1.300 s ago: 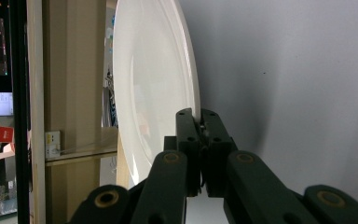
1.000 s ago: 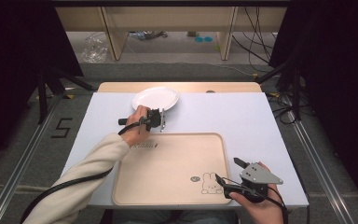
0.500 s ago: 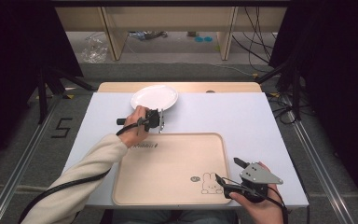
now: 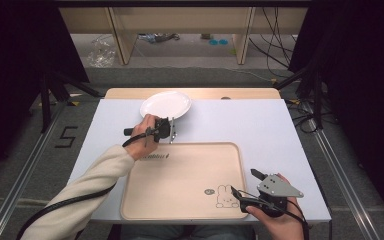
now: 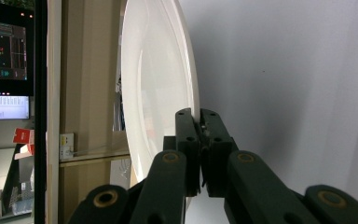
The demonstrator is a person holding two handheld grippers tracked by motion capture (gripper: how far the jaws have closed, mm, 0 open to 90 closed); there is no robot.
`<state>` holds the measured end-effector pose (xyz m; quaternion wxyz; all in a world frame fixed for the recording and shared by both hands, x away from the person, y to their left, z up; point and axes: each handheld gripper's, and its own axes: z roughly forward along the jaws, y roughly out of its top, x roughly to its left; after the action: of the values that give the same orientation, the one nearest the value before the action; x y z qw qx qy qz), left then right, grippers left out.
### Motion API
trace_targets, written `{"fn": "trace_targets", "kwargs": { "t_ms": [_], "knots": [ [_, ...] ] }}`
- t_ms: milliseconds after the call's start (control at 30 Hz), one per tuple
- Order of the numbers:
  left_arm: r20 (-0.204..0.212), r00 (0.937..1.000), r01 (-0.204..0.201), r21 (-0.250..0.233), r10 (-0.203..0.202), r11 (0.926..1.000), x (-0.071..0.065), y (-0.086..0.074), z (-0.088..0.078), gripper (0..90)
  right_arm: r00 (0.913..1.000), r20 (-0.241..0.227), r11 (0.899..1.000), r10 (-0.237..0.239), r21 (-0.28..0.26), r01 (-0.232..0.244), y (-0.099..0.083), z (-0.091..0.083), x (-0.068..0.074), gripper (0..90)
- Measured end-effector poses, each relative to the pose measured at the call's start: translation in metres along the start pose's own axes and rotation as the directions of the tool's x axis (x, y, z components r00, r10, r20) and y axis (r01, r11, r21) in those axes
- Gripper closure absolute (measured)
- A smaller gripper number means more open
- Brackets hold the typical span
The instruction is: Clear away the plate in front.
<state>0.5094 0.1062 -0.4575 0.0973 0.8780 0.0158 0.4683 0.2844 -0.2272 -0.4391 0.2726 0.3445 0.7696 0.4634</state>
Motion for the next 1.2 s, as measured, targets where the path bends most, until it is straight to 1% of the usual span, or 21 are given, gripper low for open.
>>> {"fn": "trace_targets", "kwargs": {
  "t_ms": [100, 433, 533, 733, 833, 867, 900, 1000, 1033, 1067, 1167, 1200],
  "knots": [
    [-0.006, 1.0, -0.001, -0.003, 0.001, 1.0, 0.0, 0.0, -0.003, 87.2, 1.0, 0.0, 1.0, 0.0, 0.0, 0.0, 0.0, 0.0, 0.0, 19.0],
    [-0.004, 1.0, -0.006, -0.022, 0.006, 0.9997, -0.002, 0.002, -0.016, 87.3, 1.0, 0.005, 1.0, 0.0, -0.007, 0.0, 0.0, 0.001, 0.0, 19.0],
    [-0.007, 1.0, -0.004, -0.027, 0.004, 0.9996, -0.003, 0.002, -0.019, 87.2, 1.0, 0.001, 1.0, 0.001, 0.0, -0.001, 0.0, 0.0, 0.0, 19.0],
    [-0.001, 1.0, -0.007, -0.04, 0.007, 0.9992, -0.003, 0.004, -0.026, 87.2, 1.0, 0.005, 1.0, 0.001, -0.005, -0.001, 0.0, 0.001, 0.0, 19.0],
    [0.0, 0.9999, -0.012, -0.038, 0.012, 0.9992, -0.003, 0.004, -0.029, 87.3, 1.0, 0.005, 1.0, 0.001, -0.005, -0.001, 0.0, 0.001, 0.0, 19.0],
    [0.0, 1.0, -0.008, -0.041, 0.008, 0.9991, -0.003, 0.004, -0.03, 87.2, 0.9999, -0.001, 1.0, 0.01, 0.001, -0.01, 0.0, 0.001, 0.001, 19.0],
    [-0.004, 0.9998, -0.017, -0.041, 0.017, 0.999, -0.003, 0.005, -0.032, 87.2, 0.9999, -0.007, 1.0, 0.013, 0.011, -0.012, 0.0, 0.0, 0.001, 19.0],
    [-0.004, 0.9999, -0.012, -0.045, 0.012, 0.9989, -0.004, 0.005, -0.035, 87.2, 0.9999, -0.003, 1.0, 0.014, 0.005, -0.014, 0.0, 0.001, 0.001, 19.0],
    [-0.006, 0.9998, -0.018, -0.046, 0.017, 0.9988, -0.003, 0.006, -0.036, 87.2, 0.9999, -0.004, 1.0, 0.013, 0.006, -0.013, 0.0, 0.001, 0.001, 19.0],
    [-0.017, 0.9997, -0.019, -0.05, 0.018, 0.9986, -0.003, 0.006, -0.038, 87.2, 1.0, 0.0, 1.0, 0.003, 0.004, -0.003, 0.0, 0.0, 0.0, 19.0],
    [-0.012, 0.9997, -0.02, -0.051, 0.02, 0.9985, -0.003, 0.006, -0.041, 87.2, 1.0, 0.001, 1.0, 0.002, 0.003, -0.002, 0.0, 0.001, 0.0, 19.0],
    [-0.021, 0.9995, -0.025, -0.051, 0.024, 0.9984, -0.003, 0.007, -0.042, 87.2, 1.0, 0.001, 1.0, 0.002, 0.003, -0.002, 0.0, 0.001, 0.0, 19.0]
  ]
}}
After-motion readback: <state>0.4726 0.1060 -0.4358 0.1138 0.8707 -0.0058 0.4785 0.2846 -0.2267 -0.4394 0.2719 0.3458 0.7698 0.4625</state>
